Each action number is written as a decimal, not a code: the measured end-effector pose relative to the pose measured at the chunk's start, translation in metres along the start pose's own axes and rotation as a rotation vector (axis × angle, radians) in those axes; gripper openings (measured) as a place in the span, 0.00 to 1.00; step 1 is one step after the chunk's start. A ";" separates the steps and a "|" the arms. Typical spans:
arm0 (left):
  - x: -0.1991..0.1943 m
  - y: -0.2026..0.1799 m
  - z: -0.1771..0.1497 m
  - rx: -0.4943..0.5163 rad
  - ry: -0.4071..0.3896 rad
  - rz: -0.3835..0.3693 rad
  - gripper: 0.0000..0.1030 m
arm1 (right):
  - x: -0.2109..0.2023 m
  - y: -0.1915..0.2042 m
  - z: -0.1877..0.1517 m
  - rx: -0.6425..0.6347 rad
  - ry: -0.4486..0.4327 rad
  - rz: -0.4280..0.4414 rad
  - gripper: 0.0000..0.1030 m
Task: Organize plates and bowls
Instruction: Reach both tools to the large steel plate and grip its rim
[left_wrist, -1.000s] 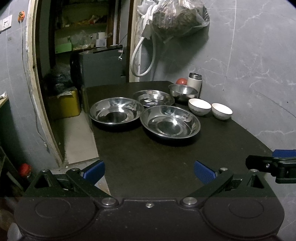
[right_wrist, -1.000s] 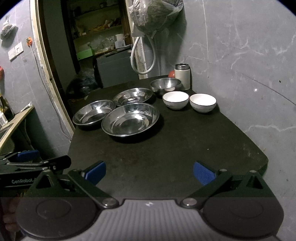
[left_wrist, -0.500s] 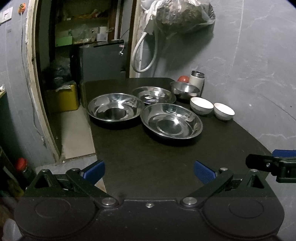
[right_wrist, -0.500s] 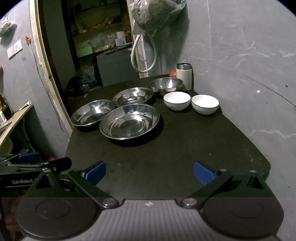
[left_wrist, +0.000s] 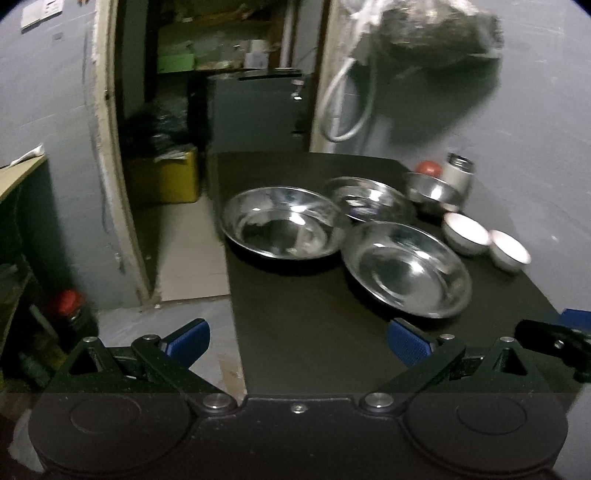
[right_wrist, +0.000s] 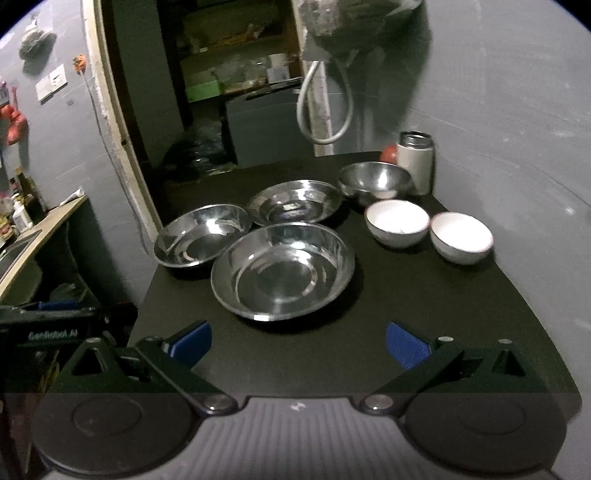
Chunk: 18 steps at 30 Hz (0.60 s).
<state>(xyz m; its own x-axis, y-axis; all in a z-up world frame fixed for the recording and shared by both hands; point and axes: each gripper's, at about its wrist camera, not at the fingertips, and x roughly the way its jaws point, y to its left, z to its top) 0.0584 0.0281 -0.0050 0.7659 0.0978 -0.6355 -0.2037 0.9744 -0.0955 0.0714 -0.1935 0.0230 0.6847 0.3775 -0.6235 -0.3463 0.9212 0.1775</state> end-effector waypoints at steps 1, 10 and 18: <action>0.005 0.001 0.005 -0.008 0.003 0.017 0.99 | 0.005 -0.002 0.005 -0.010 0.000 0.012 1.00; 0.052 0.025 0.059 -0.153 0.051 0.161 0.99 | 0.054 -0.014 0.041 -0.046 0.008 0.122 1.00; 0.088 0.053 0.096 -0.182 0.104 0.176 0.96 | 0.100 0.006 0.077 -0.031 0.026 0.196 1.00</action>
<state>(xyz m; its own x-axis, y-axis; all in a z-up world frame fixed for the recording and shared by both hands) 0.1735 0.1075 0.0078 0.6443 0.2325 -0.7286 -0.4418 0.8907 -0.1065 0.1871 -0.1426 0.0198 0.5855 0.5467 -0.5986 -0.4913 0.8266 0.2745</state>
